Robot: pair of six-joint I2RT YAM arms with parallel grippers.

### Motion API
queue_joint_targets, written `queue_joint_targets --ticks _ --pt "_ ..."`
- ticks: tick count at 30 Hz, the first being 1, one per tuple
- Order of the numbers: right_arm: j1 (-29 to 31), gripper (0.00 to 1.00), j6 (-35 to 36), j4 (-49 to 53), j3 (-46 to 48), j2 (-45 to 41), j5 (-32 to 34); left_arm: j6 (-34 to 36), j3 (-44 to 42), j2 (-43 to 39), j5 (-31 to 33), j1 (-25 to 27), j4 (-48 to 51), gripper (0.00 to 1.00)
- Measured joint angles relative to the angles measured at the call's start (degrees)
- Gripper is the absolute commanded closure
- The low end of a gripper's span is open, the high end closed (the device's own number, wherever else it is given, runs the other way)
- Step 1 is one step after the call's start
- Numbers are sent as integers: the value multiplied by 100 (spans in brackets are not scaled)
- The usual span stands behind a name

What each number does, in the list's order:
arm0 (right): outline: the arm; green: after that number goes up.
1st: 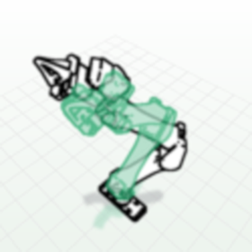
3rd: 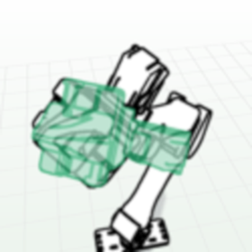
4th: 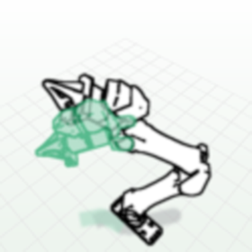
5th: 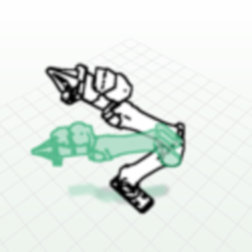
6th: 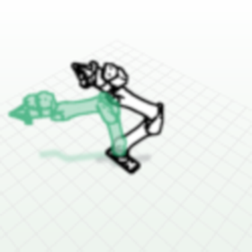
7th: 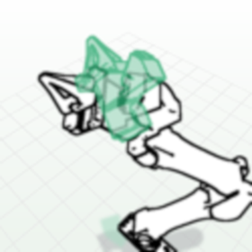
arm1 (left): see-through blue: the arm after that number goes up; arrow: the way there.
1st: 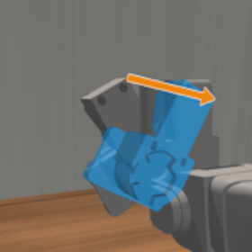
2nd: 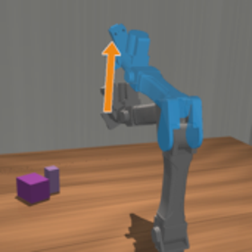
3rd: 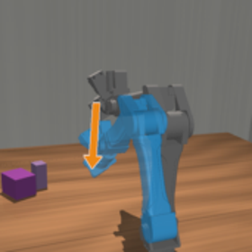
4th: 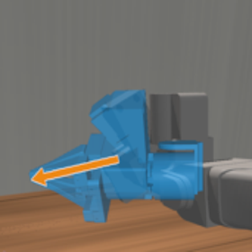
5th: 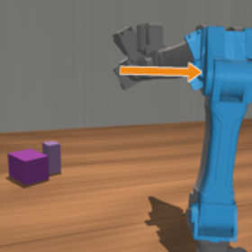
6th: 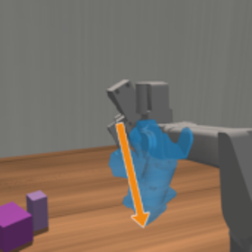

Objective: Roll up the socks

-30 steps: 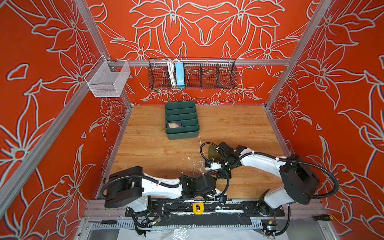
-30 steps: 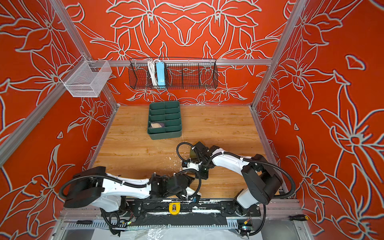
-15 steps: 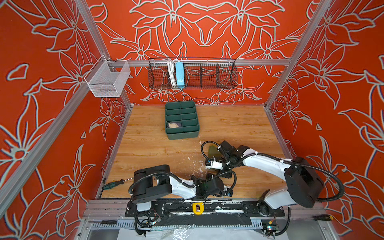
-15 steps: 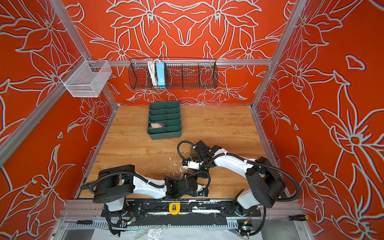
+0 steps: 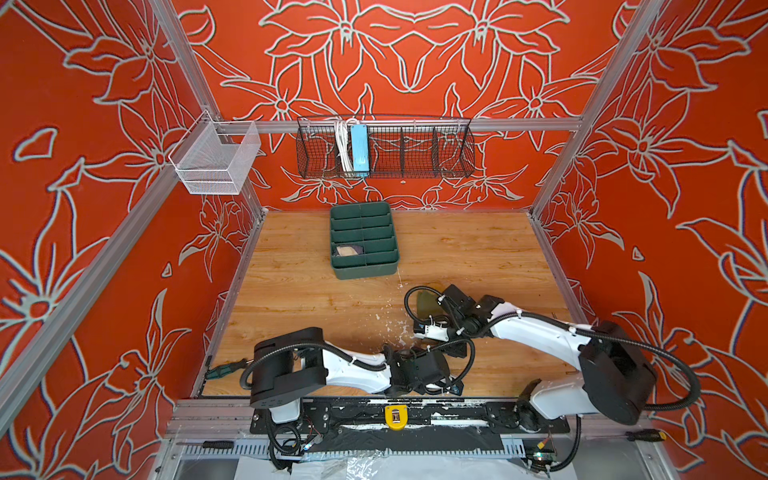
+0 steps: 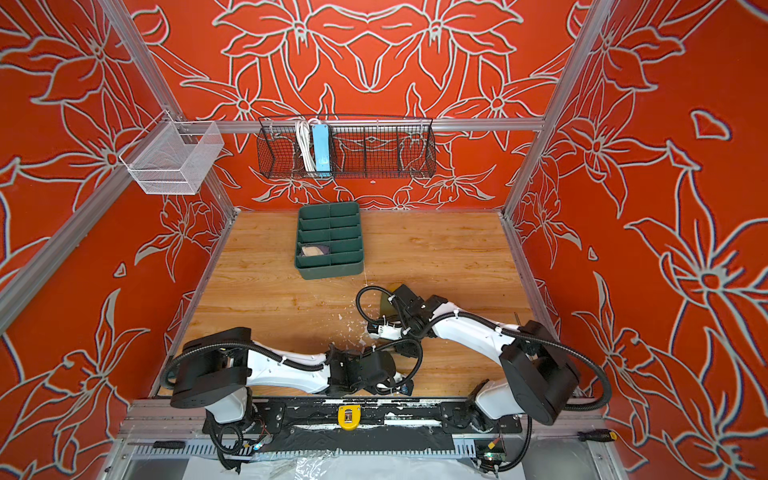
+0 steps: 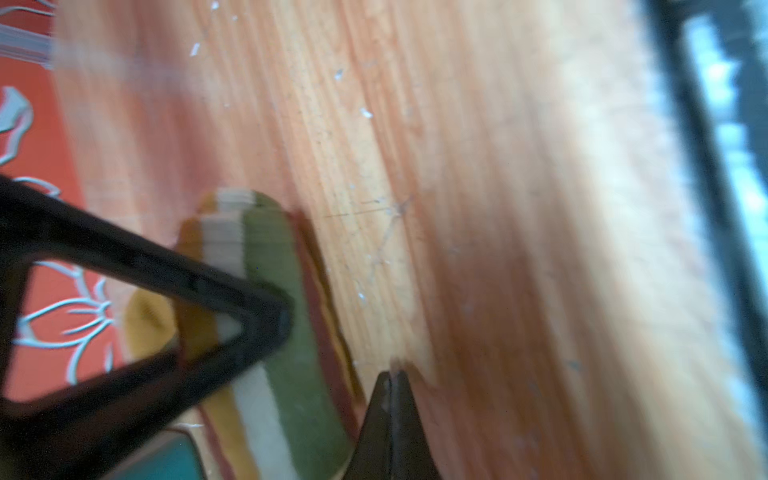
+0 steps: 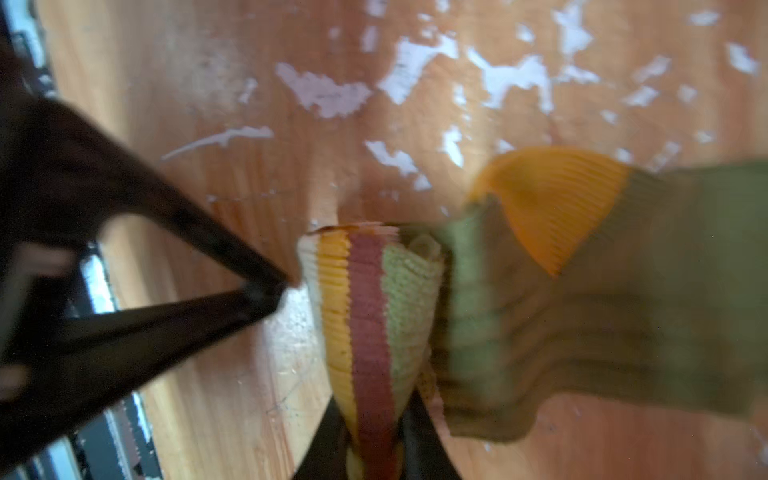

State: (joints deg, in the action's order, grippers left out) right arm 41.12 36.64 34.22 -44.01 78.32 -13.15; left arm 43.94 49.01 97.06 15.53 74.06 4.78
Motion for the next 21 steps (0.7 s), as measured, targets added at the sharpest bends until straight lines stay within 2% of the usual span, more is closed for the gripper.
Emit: queue_joint_targets --ticks 6,11,14,16,21 --pt "-168 63 79 -350 258 -966 708 -409 463 42 -1204 -400 1187 100" --pt "-452 71 -22 -573 271 -1580 748 -748 597 146 -1366 -654 1303 100" --pt "-463 72 -66 -638 326 -1521 634 -940 389 -35 -1237 -662 1051 88" --pt "-463 70 -72 -645 402 -1432 570 -1036 157 -369 -1169 -662 894 88" --pt "-463 60 -74 -634 433 -1449 540 -1250 -61 -1130 -938 -662 612 59"
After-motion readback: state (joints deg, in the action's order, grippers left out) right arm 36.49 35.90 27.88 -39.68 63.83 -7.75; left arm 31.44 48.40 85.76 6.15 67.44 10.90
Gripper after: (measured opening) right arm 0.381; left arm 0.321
